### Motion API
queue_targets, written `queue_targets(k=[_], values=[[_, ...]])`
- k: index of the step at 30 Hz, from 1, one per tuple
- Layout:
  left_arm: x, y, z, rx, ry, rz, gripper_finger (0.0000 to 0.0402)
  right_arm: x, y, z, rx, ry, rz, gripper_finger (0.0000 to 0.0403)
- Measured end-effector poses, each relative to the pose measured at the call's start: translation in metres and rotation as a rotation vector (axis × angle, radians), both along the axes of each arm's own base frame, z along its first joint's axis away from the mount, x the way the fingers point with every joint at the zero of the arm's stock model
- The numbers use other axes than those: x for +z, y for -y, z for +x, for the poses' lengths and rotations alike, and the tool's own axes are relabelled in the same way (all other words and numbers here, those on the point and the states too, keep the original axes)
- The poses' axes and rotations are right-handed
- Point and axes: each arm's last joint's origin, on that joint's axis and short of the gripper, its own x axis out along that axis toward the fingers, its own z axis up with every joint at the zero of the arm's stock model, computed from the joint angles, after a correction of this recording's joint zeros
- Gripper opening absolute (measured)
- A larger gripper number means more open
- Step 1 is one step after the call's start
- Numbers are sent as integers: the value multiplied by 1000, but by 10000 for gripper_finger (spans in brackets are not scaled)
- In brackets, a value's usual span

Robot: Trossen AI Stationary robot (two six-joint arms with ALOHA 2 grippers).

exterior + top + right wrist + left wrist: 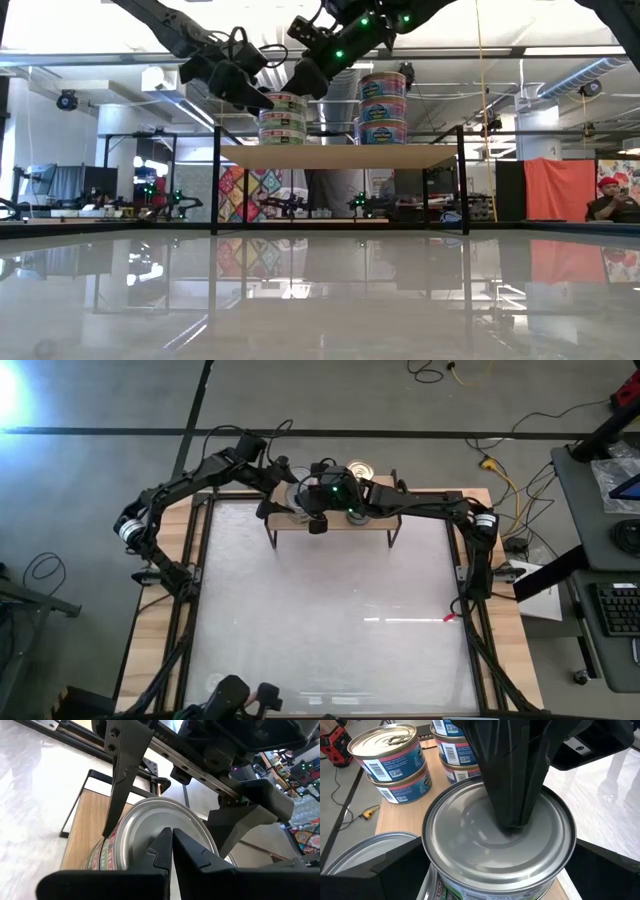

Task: Stack canned seafood by type on shelf
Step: Stack the green tuna can on top of the other green tuna cans on the shelf

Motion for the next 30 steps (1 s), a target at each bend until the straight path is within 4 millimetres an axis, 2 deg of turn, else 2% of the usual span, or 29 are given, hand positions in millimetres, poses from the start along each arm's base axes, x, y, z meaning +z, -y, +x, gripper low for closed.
queue_targets(k=[20, 30], values=[[0, 2, -4, 65, -58, -66, 400, -2, 0, 0, -2, -14, 10, 9], [10, 1, -8, 132, -86, -8, 400, -4, 0, -2, -10, -43, 25, 9]])
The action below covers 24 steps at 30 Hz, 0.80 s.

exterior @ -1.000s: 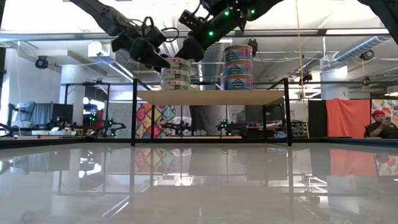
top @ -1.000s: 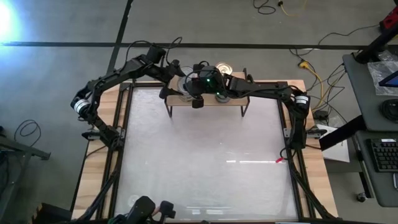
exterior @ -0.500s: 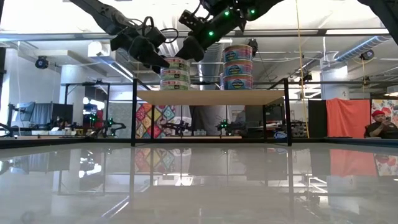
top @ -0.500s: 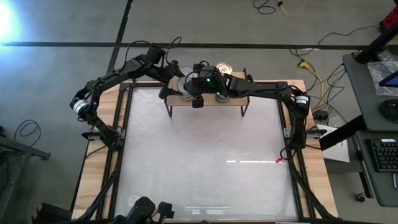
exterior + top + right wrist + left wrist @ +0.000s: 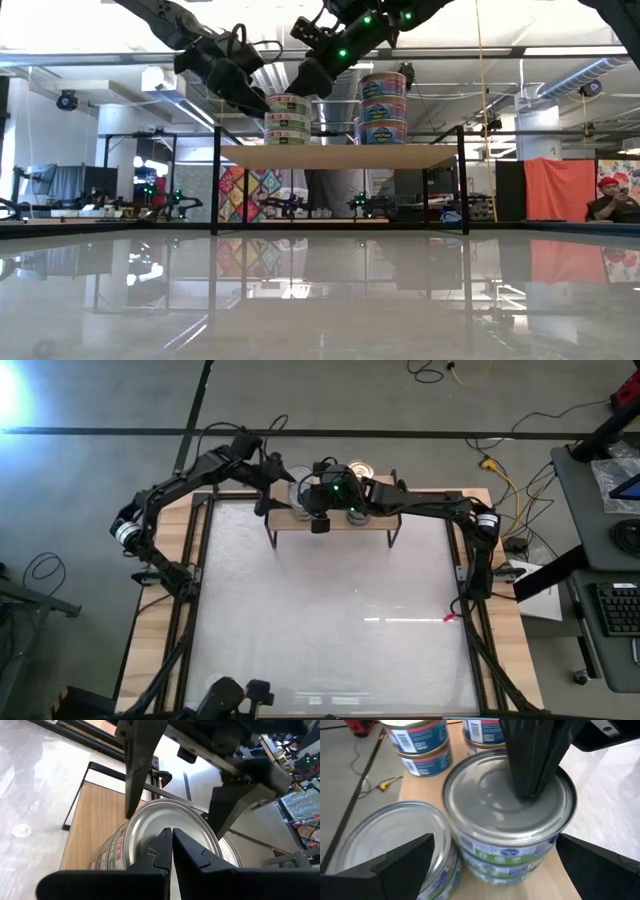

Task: Stack canned seafood by type on shelf
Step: Stack the green tuna can on top of the other green tuna cans on the shelf

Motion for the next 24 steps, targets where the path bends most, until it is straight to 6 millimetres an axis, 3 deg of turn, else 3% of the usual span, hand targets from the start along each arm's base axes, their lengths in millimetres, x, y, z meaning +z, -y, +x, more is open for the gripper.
queue_targets(k=[5, 11, 15, 20, 24], values=[[11, 8, -9, 10, -9, 4, 400, 2, 0, 1, 2, 22, -7, 9], [38, 31, -25, -12, 52, -4, 400, 12, 0, 5, 17, 82, -57, 9], [48, 58, -37, -102, 144, -41, 400, 32, -5, 3, -18, 77, -77, 9], [44, 99, -44, -133, 215, 1, 400, 80, -25, -15, -116, 27, -118, 9], [37, 129, -44, -32, 277, 95, 400, 87, -46, -20, -191, -68, -51, 9]])
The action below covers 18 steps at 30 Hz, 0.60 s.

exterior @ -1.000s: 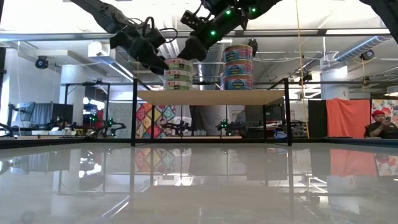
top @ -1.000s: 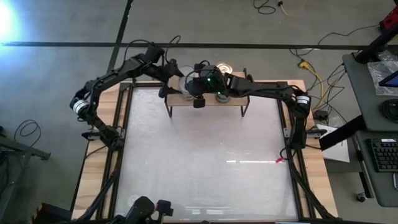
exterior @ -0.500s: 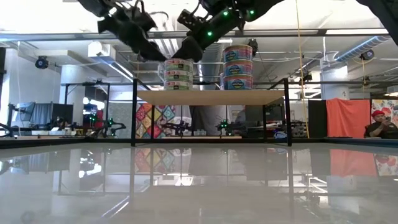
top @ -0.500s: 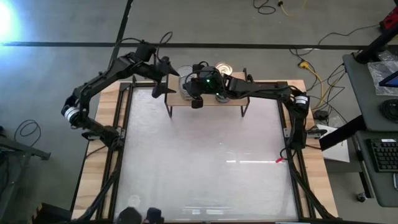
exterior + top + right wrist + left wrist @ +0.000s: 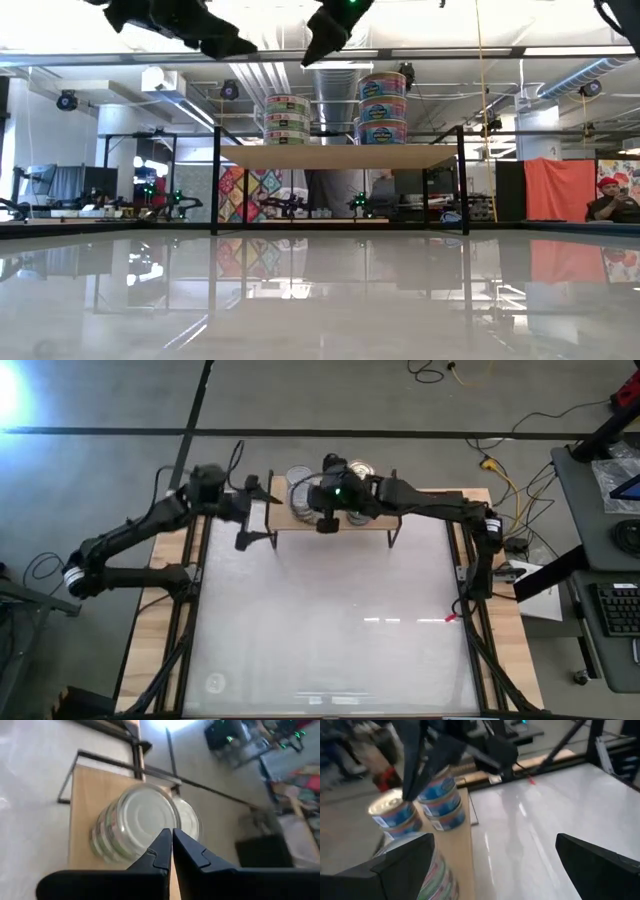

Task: Stack canned seafood by type on shelf
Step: Stack the green tuna can on top of the other green tuna cans on the shelf

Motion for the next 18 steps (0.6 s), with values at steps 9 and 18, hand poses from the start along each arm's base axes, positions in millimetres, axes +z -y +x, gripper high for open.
queue_targets(k=[9, 18], values=[[-24, 51, -11, 60, 153, -50, 400, -15, -83, 9, -146, -54, -166, 9], [-44, 98, -15, 80, 154, -92, 400, -71, -122, 13, -255, -116, -210, 9]])
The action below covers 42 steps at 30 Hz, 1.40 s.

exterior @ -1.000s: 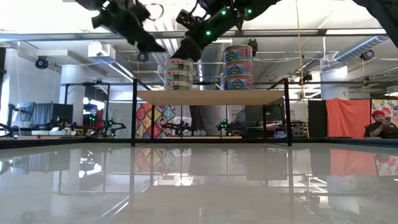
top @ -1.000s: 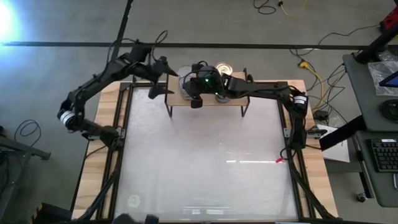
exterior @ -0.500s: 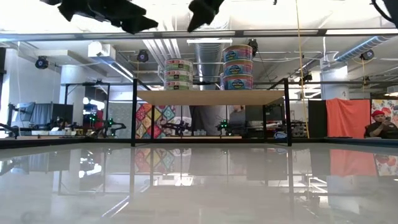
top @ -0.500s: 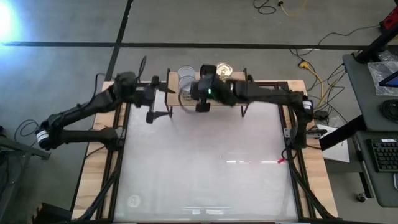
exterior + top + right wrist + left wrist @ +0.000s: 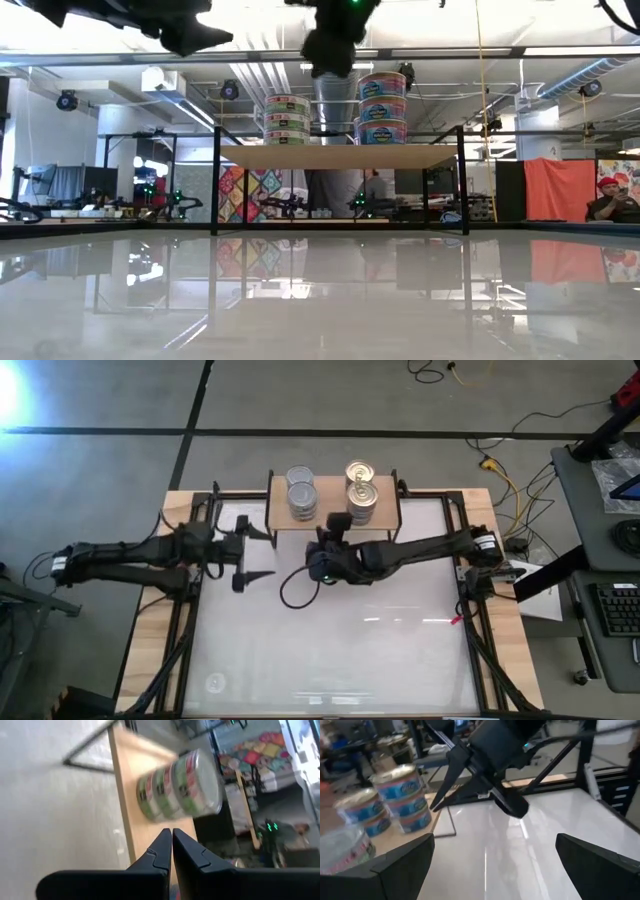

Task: Stack canned seafood by type on shelf
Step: Stack the green tuna can on top of the other green tuna cans on the shelf

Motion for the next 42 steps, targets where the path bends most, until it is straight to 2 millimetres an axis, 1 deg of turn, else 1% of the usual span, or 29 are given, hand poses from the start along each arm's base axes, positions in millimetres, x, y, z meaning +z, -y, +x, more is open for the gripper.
queue_targets(k=[2, 3, 5, 10, 13, 18, 23, 27, 29, 32, 39, 42], values=[[-5, 7, 0, 34, -14, -13, 400, -13, 0, 0, -31, -20, -11, 9], [-8, 11, 1, 48, -21, -19, 400, -16, 2, 1, -43, -14, -7, 9], [-13, 17, 1, 60, -23, -30, 398, -25, 8, 1, -64, -30, -4, 9], [-27, 30, 0, 27, 19, -53, 391, -52, 26, 5, -108, -77, 6, 9], [-35, 32, -2, 25, 49, -64, 387, -62, 38, 9, -124, -102, -3, 9], [-44, 30, -4, 96, 36, -88, 384, -81, 58, 19, -123, -169, -33, 9], [-51, 30, -5, 101, 18, -87, 384, -87, 73, 23, -131, -188, -52, 9], [-52, 29, -5, 133, 18, -79, 383, -88, 80, 26, -112, -173, -40, 9], [-52, 28, -5, 151, 18, -71, 383, -86, 80, 29, -81, -142, -18, 9], [-52, 28, -7, 150, 10, -57, 383, -84, 80, 33, -58, -125, -33, 9], [-40, 27, -17, 148, 4, -49, 383, -77, 81, 39, -16, -84, -75, 9], [-33, 27, -23, 146, 5, -41, 383, -74, 79, 39, -8, -85, -82, 9]])
